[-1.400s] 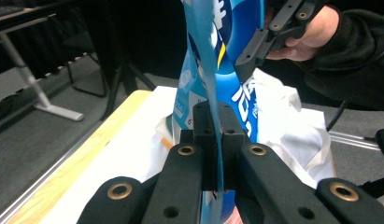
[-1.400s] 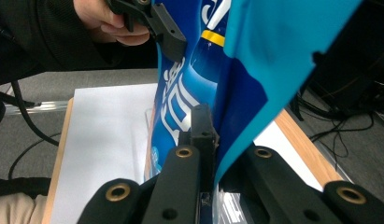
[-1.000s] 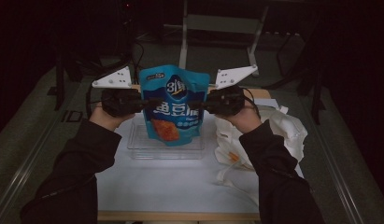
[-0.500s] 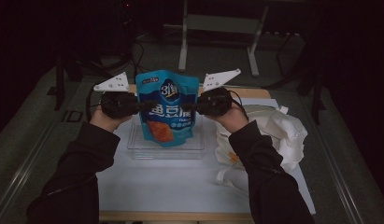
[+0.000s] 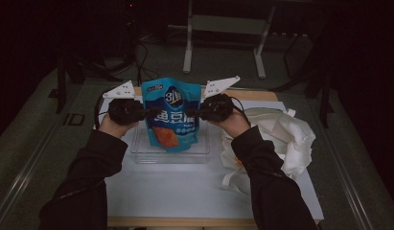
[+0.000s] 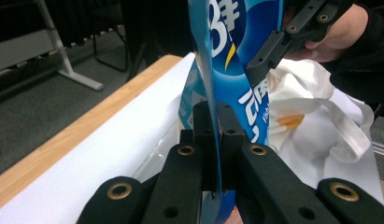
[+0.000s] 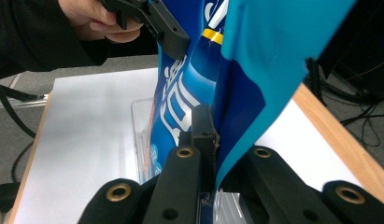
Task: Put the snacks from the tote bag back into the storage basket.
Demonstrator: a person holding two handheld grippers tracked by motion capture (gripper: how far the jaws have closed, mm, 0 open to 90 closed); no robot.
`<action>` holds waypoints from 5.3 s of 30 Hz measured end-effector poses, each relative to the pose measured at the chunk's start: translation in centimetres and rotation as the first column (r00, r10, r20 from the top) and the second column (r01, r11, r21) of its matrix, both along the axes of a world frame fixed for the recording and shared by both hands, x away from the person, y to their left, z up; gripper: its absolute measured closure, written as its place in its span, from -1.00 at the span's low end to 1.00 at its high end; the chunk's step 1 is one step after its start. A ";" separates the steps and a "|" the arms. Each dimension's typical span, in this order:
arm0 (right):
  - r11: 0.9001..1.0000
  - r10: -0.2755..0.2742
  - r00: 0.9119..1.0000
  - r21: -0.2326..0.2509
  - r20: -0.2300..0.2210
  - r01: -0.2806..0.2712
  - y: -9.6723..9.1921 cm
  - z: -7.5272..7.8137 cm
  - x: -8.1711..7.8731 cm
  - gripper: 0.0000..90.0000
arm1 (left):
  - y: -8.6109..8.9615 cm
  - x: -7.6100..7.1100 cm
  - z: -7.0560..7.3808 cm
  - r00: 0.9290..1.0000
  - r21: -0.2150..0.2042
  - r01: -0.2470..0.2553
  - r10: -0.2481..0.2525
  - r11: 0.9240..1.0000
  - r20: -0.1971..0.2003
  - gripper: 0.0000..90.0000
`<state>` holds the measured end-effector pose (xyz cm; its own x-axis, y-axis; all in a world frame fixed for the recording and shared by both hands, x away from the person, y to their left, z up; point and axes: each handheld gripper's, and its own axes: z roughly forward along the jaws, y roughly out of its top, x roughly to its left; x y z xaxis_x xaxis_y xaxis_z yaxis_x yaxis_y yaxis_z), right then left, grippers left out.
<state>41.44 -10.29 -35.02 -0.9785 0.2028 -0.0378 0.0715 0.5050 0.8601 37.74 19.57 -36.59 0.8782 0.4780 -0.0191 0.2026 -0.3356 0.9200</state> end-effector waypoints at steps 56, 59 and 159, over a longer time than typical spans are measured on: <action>0.999 -0.018 0.997 0.049 -0.069 0.022 -0.8 -6.0 -1.0 0.64 | 0.2 -1.1 -4.8 0.996 -0.020 -0.002 0.000 1.000 -0.093 0.67; 0.998 -0.036 0.998 0.058 -0.049 0.039 -0.8 -5.6 -1.3 0.14 | 0.1 -1.3 -4.3 0.995 -0.025 -0.022 0.019 0.999 -0.093 0.29; 0.960 -0.277 0.959 0.071 0.066 0.272 -14.6 -9.6 -13.4 -0.68 | -6.5 -14.6 -10.7 0.995 -0.029 0.041 -0.043 0.999 -0.087 -0.98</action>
<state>28.04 -24.90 -44.65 -0.8795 0.4677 -0.0876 0.1348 0.4215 0.8968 23.11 13.05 -47.30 0.8919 0.4388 -0.1091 0.2689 -0.3207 0.9082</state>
